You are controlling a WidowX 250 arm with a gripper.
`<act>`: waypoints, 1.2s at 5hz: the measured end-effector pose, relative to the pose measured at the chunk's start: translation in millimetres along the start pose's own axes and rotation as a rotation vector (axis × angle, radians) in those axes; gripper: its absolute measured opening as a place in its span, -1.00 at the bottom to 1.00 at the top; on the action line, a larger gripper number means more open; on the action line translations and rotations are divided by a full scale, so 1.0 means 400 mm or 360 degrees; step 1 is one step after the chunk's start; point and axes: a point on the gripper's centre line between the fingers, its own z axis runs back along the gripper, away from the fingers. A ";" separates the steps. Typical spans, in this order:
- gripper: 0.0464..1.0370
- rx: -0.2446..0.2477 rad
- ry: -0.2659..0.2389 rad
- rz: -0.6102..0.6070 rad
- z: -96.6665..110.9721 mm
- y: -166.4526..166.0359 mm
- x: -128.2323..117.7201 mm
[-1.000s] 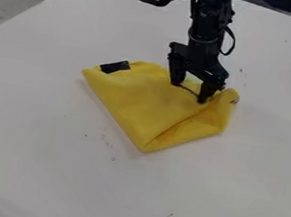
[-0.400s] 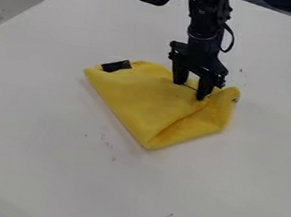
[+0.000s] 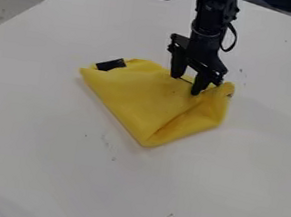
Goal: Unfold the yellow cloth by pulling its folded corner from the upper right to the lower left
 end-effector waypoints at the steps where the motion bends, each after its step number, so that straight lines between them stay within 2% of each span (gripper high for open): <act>1: 0.01 0.0079 -0.0059 0.0025 0.067 0.018 0.011; 3: -0.58 0.0088 -0.0110 0.0045 0.107 0.022 0.011; 4: -0.86 0.0121 -0.0131 0.0123 0.155 0.031 -0.039; 5: -0.94 0.0160 -0.0156 0.0238 0.207 0.040 -0.123; 6: -0.95 0.0191 -0.0177 0.0385 0.242 0.040 -0.237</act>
